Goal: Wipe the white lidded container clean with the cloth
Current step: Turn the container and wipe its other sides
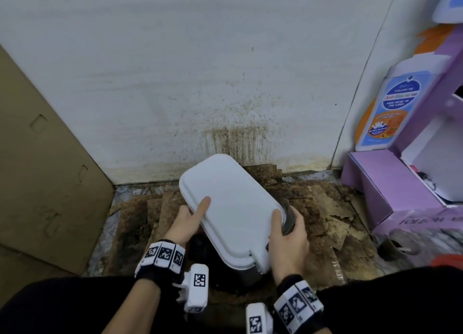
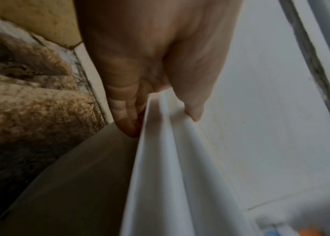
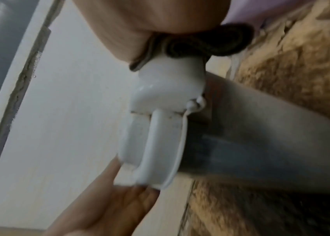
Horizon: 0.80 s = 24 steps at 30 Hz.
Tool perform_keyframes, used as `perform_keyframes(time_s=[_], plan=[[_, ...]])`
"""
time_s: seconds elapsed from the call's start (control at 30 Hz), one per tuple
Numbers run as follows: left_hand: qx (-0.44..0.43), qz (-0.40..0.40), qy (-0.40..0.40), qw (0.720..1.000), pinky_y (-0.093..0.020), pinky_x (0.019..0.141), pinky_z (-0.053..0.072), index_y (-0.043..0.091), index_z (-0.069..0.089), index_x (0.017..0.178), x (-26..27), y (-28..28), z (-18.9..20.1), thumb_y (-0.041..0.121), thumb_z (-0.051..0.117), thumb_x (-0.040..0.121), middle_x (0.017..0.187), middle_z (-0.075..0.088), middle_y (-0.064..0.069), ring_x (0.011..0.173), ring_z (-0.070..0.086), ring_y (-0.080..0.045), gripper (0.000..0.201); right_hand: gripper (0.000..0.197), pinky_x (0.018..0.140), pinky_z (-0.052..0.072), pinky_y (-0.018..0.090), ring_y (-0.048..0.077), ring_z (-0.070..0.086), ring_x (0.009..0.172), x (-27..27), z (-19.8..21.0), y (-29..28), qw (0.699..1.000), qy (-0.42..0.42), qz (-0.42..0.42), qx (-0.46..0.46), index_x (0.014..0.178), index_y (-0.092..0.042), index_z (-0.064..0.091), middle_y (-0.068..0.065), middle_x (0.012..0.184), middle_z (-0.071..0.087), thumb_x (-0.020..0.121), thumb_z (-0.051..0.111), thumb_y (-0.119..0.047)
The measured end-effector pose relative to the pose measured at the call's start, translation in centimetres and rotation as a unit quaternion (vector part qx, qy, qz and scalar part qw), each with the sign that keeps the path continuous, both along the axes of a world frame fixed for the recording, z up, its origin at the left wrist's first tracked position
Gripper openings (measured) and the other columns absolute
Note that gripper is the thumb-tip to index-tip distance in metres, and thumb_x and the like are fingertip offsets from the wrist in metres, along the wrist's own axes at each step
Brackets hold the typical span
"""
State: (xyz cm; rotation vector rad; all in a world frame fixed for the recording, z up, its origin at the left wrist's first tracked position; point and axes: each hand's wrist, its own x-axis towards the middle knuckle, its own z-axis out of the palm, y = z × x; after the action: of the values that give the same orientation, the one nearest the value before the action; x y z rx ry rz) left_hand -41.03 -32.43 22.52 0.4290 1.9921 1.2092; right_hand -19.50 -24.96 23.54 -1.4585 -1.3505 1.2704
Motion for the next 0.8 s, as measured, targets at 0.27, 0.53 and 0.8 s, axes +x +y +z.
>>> perform_keyframes(time_s=[0.27,0.53,0.8], plan=[[-0.007,0.013,0.035,0.999,-0.032,0.075,0.047,0.010,0.048,0.117,2.8,0.8,1.1,0.064,0.049,0.093,0.108,0.062,-0.002,0.096,0.060,-0.016,0.059,0.043,0.102,0.048,0.045,0.026,0.055,0.122,-0.7,-1.6,-1.6,0.997,-0.002,-0.068,-0.031,0.135,-0.032,0.050,0.000,0.129,0.061,0.097,0.053,-0.051],[-0.061,0.003,0.095,0.994,-0.037,0.079,0.045,0.011,0.047,0.112,6.0,-0.2,0.0,0.072,0.029,0.094,0.110,0.060,-0.004,0.093,0.059,-0.019,0.066,0.044,0.072,0.054,0.036,0.018,0.066,0.082,1.5,-0.2,4.9,0.971,0.009,0.218,-0.094,0.128,-0.029,0.053,0.002,0.094,0.068,0.095,0.056,-0.057],[-0.024,0.015,0.070,0.997,-0.040,0.092,0.051,0.017,0.042,0.115,7.6,-1.0,-0.5,0.073,0.059,0.080,0.112,0.061,0.004,0.101,0.062,-0.017,0.069,0.051,0.082,0.052,0.021,-0.003,0.060,0.107,1.1,0.2,6.1,0.954,-0.001,0.295,-0.050,0.138,-0.032,0.047,-0.017,0.123,0.061,0.093,0.066,-0.045]])
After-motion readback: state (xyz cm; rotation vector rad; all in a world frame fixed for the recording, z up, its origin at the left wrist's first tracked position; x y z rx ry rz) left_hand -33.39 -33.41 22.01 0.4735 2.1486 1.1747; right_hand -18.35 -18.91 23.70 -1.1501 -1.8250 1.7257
